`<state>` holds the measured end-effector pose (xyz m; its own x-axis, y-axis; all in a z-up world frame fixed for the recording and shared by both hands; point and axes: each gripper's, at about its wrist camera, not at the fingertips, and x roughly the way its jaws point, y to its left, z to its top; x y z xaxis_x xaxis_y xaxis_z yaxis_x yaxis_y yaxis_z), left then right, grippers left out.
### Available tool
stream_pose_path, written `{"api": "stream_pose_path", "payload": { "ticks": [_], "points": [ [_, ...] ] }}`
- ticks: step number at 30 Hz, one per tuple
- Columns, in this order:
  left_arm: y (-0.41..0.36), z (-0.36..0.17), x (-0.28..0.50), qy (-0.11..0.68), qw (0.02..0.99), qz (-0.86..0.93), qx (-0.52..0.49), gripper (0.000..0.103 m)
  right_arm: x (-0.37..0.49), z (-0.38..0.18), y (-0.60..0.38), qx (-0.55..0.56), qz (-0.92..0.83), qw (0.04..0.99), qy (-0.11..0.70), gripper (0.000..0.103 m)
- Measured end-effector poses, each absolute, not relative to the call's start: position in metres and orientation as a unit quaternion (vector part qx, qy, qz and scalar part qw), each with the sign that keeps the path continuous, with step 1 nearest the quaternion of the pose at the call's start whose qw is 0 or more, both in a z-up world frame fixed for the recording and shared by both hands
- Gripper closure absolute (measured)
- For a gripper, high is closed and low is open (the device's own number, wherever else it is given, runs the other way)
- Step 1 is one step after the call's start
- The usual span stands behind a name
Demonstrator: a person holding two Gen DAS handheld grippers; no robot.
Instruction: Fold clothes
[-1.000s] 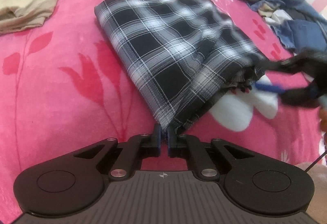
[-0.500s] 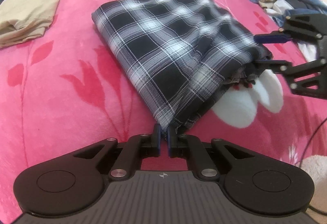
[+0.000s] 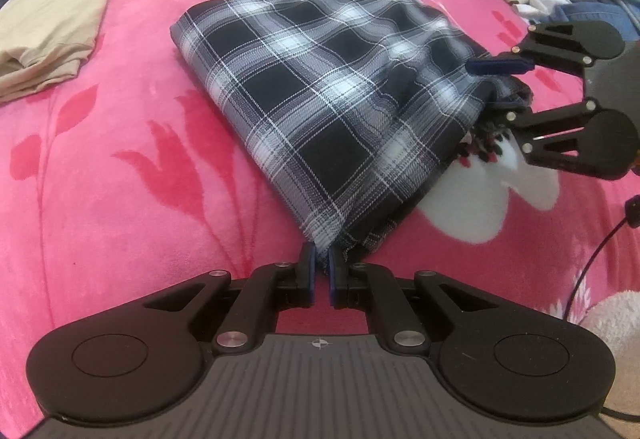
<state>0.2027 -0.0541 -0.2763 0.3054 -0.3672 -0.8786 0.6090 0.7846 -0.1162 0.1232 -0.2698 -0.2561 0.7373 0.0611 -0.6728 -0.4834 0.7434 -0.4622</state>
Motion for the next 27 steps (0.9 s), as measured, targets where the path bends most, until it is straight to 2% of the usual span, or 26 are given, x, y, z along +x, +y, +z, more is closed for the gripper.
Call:
{"api": "stream_pose_path", "payload": {
  "ticks": [1, 3, 9, 12, 14, 16, 17, 18, 22, 27],
  "points": [
    [-0.054, -0.276, 0.202, 0.503, 0.799, -0.306, 0.122, 0.097, 0.119, -0.255, -0.265, -0.343, 0.147, 0.874, 0.311, 0.09],
    [-0.054, -0.276, 0.201, 0.499, 0.8, -0.309, 0.127, 0.097, 0.11, -0.255, -0.257, -0.383, 0.116, 0.875, 0.271, 0.093],
    [-0.055, -0.276, 0.2, 0.495, 0.801, -0.31, 0.132, 0.096, 0.096, -0.301, -0.248, -0.485, 0.057, 0.833, 0.26, 0.094],
    [-0.055, -0.277, 0.198, 0.491, 0.802, -0.311, 0.137, 0.096, 0.094, -0.304, -0.25, -0.496, 0.05, 0.828, 0.257, 0.094],
    [-0.055, -0.277, 0.199, 0.491, 0.803, -0.309, 0.135, 0.096, 0.089, -0.301, -0.255, -0.503, 0.048, 0.825, 0.253, 0.091],
    [-0.054, -0.277, 0.199, 0.491, 0.804, -0.309, 0.133, 0.096, 0.083, -0.294, -0.265, -0.488, 0.048, 0.832, 0.26, 0.078],
    [-0.054, -0.278, 0.199, 0.491, 0.804, -0.308, 0.132, 0.096, 0.08, -0.29, -0.27, -0.478, 0.048, 0.836, 0.264, 0.076],
    [-0.054, -0.278, 0.199, 0.491, 0.804, -0.308, 0.131, 0.096, 0.081, -0.287, -0.282, -0.422, 0.043, 0.86, 0.283, 0.073],
    [-0.054, -0.277, 0.198, 0.49, 0.804, -0.309, 0.131, 0.096, 0.09, -0.278, -0.34, -0.109, 0.011, 0.927, 0.359, 0.075],
    [-0.056, -0.278, 0.199, 0.491, 0.804, -0.307, 0.133, 0.095, 0.101, -0.267, -0.412, 0.295, -0.029, 0.868, 0.398, 0.074]
  ]
}}
